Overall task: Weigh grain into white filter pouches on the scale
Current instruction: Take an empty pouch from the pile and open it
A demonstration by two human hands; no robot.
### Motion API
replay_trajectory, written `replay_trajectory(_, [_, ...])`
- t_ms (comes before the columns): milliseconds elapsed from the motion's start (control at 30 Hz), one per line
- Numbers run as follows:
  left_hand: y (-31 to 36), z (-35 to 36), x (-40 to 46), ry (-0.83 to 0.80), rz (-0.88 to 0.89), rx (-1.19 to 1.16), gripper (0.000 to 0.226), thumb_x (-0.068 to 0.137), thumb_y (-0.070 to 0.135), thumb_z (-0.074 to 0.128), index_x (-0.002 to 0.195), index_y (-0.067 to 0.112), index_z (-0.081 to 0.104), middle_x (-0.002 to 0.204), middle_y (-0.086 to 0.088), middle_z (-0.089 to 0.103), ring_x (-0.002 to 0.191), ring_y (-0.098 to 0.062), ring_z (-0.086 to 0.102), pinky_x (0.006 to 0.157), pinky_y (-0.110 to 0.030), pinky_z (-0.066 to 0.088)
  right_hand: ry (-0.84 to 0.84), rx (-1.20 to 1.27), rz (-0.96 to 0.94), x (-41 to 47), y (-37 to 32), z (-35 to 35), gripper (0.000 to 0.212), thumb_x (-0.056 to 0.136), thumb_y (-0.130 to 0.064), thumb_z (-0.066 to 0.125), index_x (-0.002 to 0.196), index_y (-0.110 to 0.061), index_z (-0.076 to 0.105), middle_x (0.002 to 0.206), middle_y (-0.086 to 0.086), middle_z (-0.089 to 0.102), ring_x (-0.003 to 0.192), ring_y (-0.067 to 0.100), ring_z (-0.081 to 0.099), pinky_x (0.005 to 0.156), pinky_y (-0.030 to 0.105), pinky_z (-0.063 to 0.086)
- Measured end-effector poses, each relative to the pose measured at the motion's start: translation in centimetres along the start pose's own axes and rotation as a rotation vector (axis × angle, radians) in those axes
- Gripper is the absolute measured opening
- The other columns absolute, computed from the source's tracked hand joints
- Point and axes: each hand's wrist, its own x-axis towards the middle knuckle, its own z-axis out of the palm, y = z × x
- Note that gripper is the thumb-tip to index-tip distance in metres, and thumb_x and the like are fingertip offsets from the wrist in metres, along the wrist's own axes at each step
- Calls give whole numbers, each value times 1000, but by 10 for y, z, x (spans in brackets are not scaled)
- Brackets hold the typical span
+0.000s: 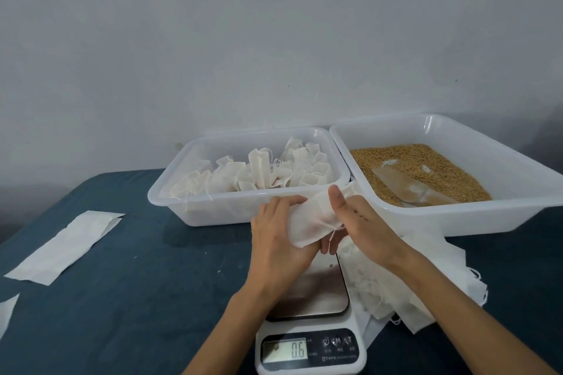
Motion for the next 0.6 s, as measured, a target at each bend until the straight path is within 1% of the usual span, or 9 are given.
replay_trajectory(33, [-1,0,0,-6,-8,7,59,69,50,75,121,25,62,115,17,59,107,-6,50,97,-39,43,2,-3,1,0,-1,-1,81,98,-66,25,85,-4,75,71,16,72,64,30,70,61,42,58])
replay_trajectory(100, [-4,1,1,2,4,30,53,71,39,80,118,22,62,114,13,59,106,-9,50,96,-39,42,-10,-3,7,-1,-4,-5,83,93,-72,21,96,-12,78,75,7,75,60,24,70,55,36,58])
replay_trajectory(167, [-9,3,1,39,37,94,44,73,19,82,112,16,61,109,7,59,100,-15,49,91,-43,43,-56,-3,19,0,-6,-9,89,90,-77,14,110,-17,77,91,1,78,54,24,67,45,31,50])
replay_trajectory(233, [-11,3,1,63,42,141,45,73,12,83,110,15,58,106,4,58,98,-18,49,87,-39,39,-87,-9,35,-1,-8,-13,97,84,-87,11,117,-21,75,105,1,78,49,27,64,43,27,42])
replay_trajectory(333, [-8,2,0,36,74,165,50,72,33,78,115,18,56,108,6,55,101,-14,49,90,-31,33,-124,-44,31,-2,-10,-14,105,78,-93,10,118,-20,74,109,1,77,50,28,64,42,25,39])
replay_trajectory(400, [-4,2,-2,-8,104,147,50,76,43,68,119,19,57,110,8,56,104,-9,49,97,-30,35,-154,-71,33,-3,-11,-13,112,75,-95,12,110,-10,75,104,6,76,52,31,66,42,25,38])
replay_trajectory(467, [-2,1,-4,-73,99,96,47,79,45,58,120,22,59,110,11,59,105,-7,48,102,-34,38,-148,-88,43,-5,-14,-13,115,70,-99,17,99,-5,76,101,5,75,52,33,67,42,27,38])
replay_trajectory(533, [-1,0,-5,-137,91,61,49,81,44,53,124,23,59,112,12,62,106,-5,47,105,-38,38,-133,-117,35,-4,-22,-16,106,67,-100,22,92,-14,79,103,-6,76,50,32,67,41,26,40])
replay_trajectory(600, [2,0,-7,-184,107,56,55,81,44,53,131,21,58,119,11,63,112,-6,51,108,-38,37,-173,-157,38,-2,-33,-17,107,67,-100,24,88,-10,78,102,-1,76,51,33,68,41,26,43])
